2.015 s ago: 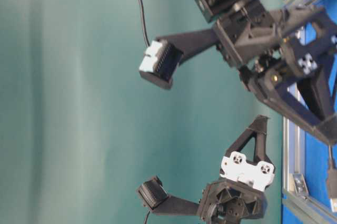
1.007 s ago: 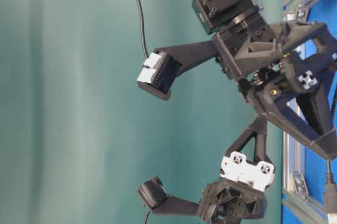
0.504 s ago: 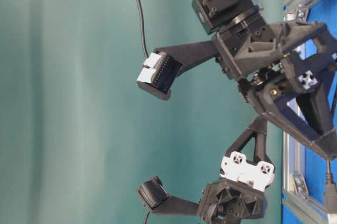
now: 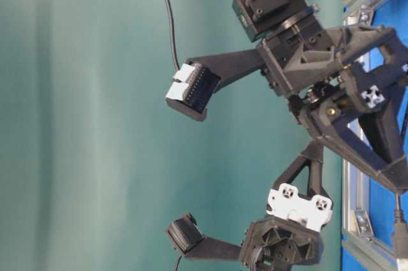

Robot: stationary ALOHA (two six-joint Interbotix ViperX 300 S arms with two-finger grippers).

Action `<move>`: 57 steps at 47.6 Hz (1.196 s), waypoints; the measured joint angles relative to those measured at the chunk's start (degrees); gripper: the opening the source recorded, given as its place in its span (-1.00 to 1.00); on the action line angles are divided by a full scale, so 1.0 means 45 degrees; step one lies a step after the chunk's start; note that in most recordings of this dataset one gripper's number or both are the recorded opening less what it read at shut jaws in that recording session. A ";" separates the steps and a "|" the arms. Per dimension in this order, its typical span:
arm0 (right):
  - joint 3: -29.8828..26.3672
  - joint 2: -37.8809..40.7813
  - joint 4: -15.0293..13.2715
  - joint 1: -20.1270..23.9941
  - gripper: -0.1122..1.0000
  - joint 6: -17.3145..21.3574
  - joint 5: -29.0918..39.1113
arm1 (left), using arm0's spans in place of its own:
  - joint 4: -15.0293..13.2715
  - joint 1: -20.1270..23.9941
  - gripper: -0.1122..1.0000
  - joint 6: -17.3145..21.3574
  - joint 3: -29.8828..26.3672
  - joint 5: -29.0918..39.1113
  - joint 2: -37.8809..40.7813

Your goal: Insert the wire through the string loop located on the left side.

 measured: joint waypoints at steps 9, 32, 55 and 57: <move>0.0000 0.0000 0.0000 0.0000 -0.80 0.0000 0.0000 | -0.0020 0.0000 -0.80 0.0000 0.0000 0.0000 0.0000; 0.0000 0.0000 -0.0020 0.0000 -0.80 0.0000 0.0000 | 0.0000 -0.0020 -0.80 0.0000 0.0000 0.0000 0.0020; -0.0469 0.0371 -0.0078 0.0078 -0.80 0.0000 -0.0020 | 0.0000 -0.0020 -0.80 0.0000 0.0000 0.0000 0.0020; -0.0625 0.0527 -0.0098 0.0078 -0.80 0.0000 -0.0020 | 0.0000 0.0000 -0.80 0.0000 0.0000 0.0000 0.0000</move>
